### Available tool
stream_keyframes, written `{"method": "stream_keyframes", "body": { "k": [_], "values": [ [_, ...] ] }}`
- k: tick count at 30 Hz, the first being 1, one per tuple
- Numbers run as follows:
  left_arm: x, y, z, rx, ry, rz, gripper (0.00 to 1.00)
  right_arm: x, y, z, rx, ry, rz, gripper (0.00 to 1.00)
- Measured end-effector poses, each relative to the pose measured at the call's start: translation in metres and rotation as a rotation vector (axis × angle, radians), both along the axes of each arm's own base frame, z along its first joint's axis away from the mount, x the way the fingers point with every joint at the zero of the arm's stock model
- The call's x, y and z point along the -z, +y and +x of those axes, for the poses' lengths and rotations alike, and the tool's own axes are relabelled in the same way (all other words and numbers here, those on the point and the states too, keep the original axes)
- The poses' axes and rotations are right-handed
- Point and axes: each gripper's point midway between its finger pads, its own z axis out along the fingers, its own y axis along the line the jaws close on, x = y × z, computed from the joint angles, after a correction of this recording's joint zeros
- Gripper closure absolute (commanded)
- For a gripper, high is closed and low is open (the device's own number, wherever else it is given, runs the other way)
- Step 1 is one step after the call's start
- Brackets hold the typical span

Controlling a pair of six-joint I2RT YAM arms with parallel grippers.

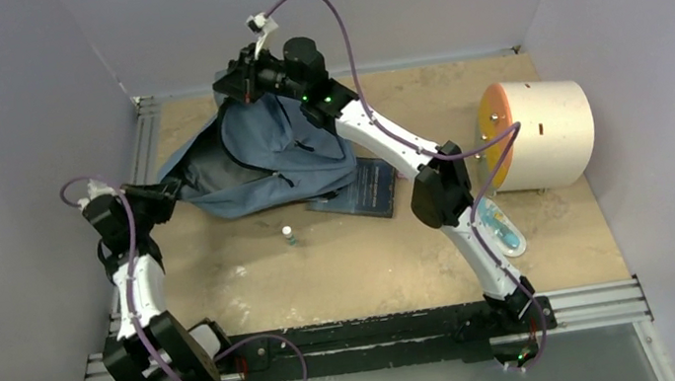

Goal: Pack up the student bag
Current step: Unzip the student bag at the center of the board.

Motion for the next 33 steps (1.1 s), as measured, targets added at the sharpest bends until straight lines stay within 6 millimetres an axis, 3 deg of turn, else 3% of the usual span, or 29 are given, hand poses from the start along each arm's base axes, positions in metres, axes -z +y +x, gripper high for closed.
{"method": "stream_keyframes", "body": {
  "k": [5,10,12,15,19,22,27,33],
  "values": [
    [0.012,0.017,-0.009,-0.114,-0.044,-0.216,1.00,0.005,-0.001,0.001,-0.003,-0.003,-0.009,0.97],
    [-0.003,0.025,0.001,-0.126,-0.124,-0.321,1.00,-0.003,0.000,-0.002,-0.018,-0.015,0.006,0.98],
    [-0.012,0.025,0.005,-0.110,-0.159,-0.338,1.00,-0.013,0.000,-0.004,-0.023,-0.022,0.032,0.95],
    [-0.029,0.025,0.014,-0.069,-0.201,-0.329,1.00,-0.027,-0.001,-0.005,-0.025,-0.036,0.076,0.79],
    [-0.060,0.009,0.026,0.032,-0.265,-0.258,1.00,-0.041,-0.004,0.000,0.008,-0.058,0.114,0.72],
    [-0.072,-0.014,0.027,0.118,-0.283,-0.180,1.00,-0.030,-0.014,0.011,0.092,-0.032,0.090,0.64],
    [-0.067,-0.047,0.016,0.217,-0.271,-0.083,1.00,0.005,-0.052,0.012,0.243,0.045,-0.032,0.57],
    [-0.044,-0.063,0.010,0.294,-0.208,-0.016,1.00,0.013,-0.081,0.012,0.326,0.058,-0.134,0.45]
  ]
}}
